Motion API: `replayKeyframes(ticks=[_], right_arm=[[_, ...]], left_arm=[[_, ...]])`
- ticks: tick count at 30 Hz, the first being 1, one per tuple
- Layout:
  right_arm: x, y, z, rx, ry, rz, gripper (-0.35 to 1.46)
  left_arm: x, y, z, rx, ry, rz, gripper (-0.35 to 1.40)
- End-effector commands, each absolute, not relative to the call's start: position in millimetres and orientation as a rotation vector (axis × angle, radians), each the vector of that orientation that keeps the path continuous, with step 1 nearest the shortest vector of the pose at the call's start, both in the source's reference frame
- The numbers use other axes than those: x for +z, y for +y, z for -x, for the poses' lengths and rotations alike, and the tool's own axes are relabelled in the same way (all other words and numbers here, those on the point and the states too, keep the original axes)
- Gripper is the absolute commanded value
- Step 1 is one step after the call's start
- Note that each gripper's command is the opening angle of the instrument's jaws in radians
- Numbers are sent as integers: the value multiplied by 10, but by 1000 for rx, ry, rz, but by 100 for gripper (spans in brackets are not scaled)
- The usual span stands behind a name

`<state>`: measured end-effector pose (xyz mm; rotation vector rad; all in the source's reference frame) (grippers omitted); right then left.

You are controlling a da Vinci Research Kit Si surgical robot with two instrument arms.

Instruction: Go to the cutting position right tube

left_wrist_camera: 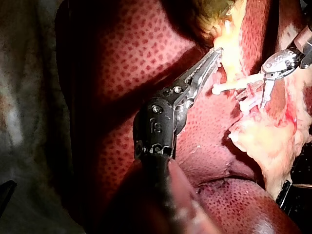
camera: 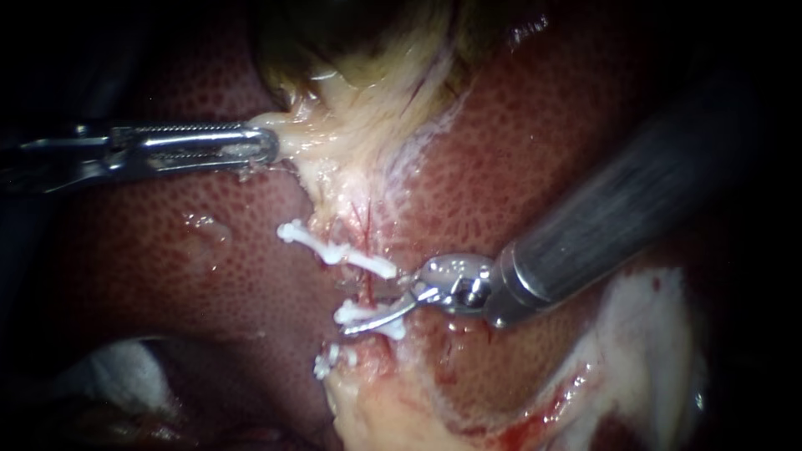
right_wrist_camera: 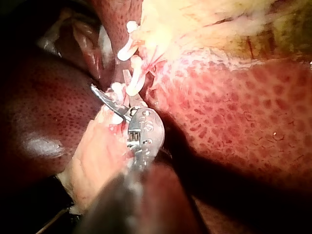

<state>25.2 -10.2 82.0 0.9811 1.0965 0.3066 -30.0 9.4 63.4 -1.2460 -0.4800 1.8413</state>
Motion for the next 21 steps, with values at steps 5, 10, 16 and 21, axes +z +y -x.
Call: replayKeyframes(ticks=[5,10,16,21], right_arm=[[823,-97,-263,330,1137,-986,121],[826,-93,-265,353,1150,-997,121],[828,-94,-265,357,1147,-1000,111],[828,-94,-265,357,1147,-1000,111]], left_arm=[[634,94,300,1842,-479,1245,-35],[634,94,300,1842,-479,1245,-35],[634,94,300,1842,-479,1245,-35],[634,94,300,1842,-479,1245,-35]])
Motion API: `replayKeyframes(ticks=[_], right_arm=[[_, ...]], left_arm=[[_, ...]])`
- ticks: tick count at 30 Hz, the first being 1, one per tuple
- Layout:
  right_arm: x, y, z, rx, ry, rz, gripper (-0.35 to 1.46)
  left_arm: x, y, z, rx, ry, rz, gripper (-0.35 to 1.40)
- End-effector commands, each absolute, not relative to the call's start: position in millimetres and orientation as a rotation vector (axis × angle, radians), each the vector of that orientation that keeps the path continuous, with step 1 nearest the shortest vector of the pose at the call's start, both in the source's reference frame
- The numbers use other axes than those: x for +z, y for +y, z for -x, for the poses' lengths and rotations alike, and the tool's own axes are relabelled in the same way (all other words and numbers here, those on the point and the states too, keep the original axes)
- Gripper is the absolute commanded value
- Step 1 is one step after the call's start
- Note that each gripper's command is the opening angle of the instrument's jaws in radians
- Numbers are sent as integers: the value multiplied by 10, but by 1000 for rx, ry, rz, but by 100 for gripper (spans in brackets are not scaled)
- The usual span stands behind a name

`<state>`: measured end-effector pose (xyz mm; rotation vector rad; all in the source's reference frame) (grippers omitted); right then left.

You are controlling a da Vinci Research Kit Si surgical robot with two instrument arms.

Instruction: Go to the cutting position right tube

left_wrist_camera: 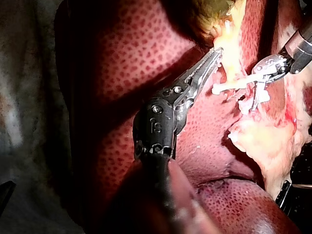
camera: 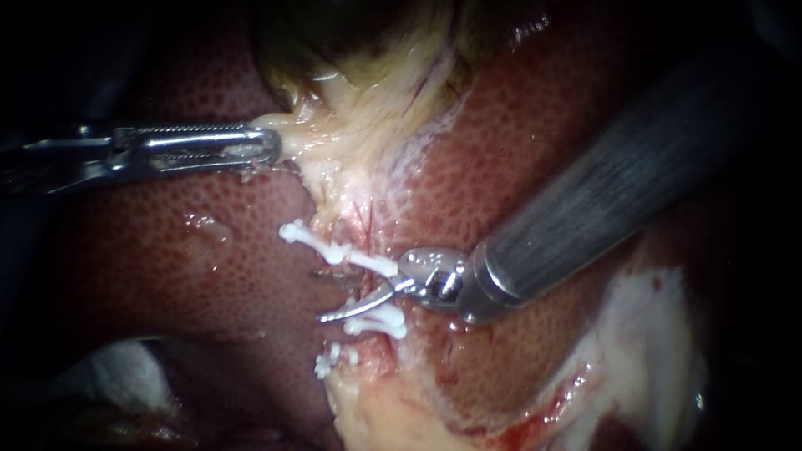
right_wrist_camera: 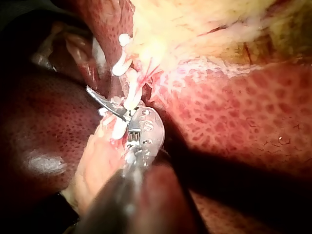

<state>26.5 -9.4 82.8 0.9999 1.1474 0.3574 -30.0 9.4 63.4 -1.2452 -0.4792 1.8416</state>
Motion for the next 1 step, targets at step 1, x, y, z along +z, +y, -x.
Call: replayKeyframes(ticks=[1], right_arm=[[828,-94,-265,356,1147,-1000,111]], left_arm=[[634,94,300,1842,-479,1246,-35]])
